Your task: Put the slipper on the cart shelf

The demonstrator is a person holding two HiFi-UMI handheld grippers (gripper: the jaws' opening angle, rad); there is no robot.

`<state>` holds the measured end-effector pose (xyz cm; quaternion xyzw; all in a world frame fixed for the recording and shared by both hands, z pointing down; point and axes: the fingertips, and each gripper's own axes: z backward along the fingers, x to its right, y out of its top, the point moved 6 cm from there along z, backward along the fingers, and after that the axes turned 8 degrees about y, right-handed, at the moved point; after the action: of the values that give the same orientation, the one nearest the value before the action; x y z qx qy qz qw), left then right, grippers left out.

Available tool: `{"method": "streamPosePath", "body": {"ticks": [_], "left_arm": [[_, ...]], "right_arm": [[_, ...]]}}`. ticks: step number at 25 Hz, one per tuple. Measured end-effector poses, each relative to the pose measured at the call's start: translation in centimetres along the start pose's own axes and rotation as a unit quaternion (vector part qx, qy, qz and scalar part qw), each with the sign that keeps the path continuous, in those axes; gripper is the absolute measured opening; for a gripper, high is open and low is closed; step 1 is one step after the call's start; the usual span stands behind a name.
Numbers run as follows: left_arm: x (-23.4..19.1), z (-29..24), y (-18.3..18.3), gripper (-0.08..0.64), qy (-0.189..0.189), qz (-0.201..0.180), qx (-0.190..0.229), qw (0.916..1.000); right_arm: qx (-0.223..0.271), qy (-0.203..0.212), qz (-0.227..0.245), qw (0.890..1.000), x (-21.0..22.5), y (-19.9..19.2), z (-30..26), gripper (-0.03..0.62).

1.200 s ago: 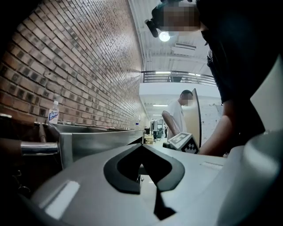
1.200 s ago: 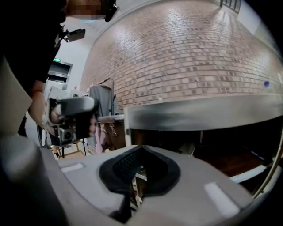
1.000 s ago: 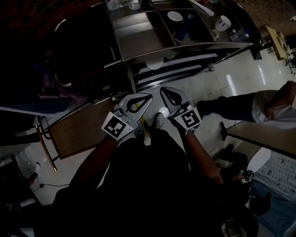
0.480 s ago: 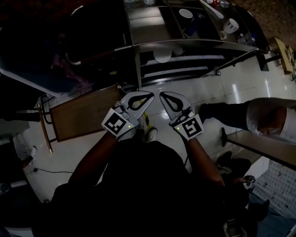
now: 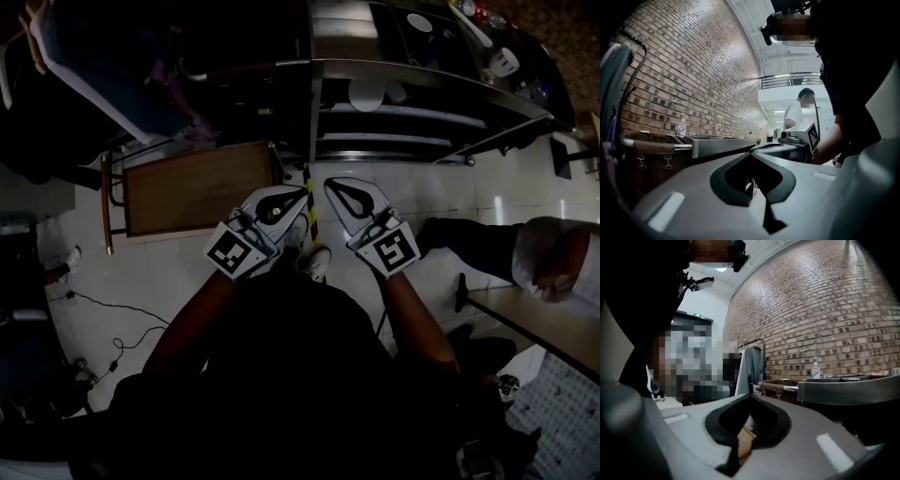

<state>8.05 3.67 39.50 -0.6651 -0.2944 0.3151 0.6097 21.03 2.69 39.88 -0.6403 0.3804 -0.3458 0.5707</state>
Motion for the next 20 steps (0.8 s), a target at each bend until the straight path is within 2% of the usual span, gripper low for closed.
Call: {"method": "streamPosePath", "body": {"ticks": [9, 20], "left_arm": [[-1.6, 5.9, 0.2, 0.0, 0.042, 0.006, 0.0, 0.9991], [-8.1, 15.4, -1.1, 0.0, 0.058, 0.014, 0.007, 0.9982]], "right_arm": [[-0.002, 0.073, 0.001, 0.997, -4.4, 0.5, -4.9, 0.0], [-0.013, 0.076, -0.04, 0.996, -9.9, 0.6, -14.1, 0.0]]}}
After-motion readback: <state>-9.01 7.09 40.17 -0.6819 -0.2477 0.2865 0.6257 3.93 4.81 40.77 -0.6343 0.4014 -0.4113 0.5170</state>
